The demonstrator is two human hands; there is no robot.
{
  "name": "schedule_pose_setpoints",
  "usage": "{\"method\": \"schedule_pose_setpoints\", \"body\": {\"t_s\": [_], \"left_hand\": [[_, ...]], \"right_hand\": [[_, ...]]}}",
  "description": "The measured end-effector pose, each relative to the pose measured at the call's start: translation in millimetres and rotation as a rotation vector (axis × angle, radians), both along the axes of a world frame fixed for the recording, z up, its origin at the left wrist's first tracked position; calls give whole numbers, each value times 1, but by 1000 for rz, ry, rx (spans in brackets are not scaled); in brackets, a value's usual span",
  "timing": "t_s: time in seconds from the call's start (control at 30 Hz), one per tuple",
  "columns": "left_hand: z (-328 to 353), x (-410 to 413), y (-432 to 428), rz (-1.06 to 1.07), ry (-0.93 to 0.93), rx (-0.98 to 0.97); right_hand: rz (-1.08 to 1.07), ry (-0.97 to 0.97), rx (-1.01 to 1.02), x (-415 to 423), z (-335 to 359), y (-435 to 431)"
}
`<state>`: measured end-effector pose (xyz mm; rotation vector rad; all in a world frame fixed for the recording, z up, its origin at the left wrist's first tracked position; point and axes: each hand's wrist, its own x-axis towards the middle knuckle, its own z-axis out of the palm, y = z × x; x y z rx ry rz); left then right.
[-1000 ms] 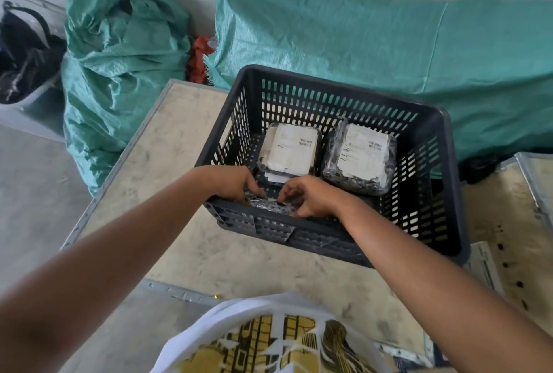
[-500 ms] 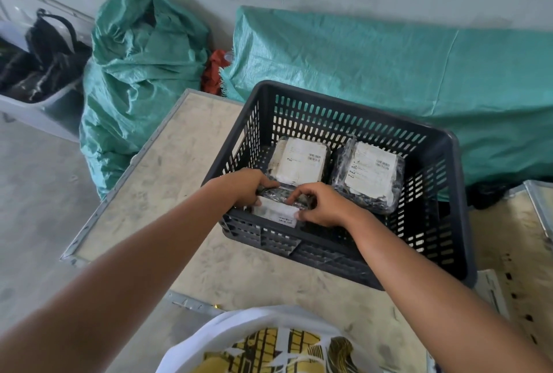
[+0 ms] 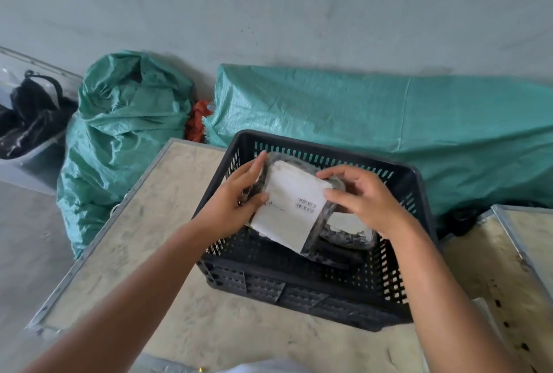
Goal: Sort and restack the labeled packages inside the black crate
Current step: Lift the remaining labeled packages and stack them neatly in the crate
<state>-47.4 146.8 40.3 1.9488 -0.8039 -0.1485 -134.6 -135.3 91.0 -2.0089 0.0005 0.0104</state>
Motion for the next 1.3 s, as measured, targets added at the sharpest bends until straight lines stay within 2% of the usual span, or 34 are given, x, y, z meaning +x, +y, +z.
{"method": "schedule_pose_setpoints", "body": {"t_s": [0.07, 0.17, 0.4, 0.5, 0.63, 0.83, 1.0, 1.17, 1.3], "left_hand": [[10, -1, 0, 13, -70, 0], [16, 1, -3, 35, -142, -9], [-5, 19, -18, 62, 170, -158], [-21, 35, -28, 100, 245, -141], [-52, 61, -46, 158, 329, -32], [-86, 81, -72, 156, 379, 146], [-109, 72, -73, 116, 296, 294], [-115, 77, -66, 157, 328, 399], [-118, 79, -55, 34, 367, 523]], "right_hand": [[-4, -60, 99, 4, 16, -5], [-34, -139, 118, 13, 25, -6], [-228, -252, 130, 17, -13, 12], [-273, -119, 133, 22, -45, 18], [-247, 90, -78, 42, -80, 25], [-220, 260, -263, 77, -112, 33], [-261, 299, -344, 80, -131, 37], [-189, 334, -391, 84, -135, 33], [-151, 385, -414, 88, -139, 38]]}}
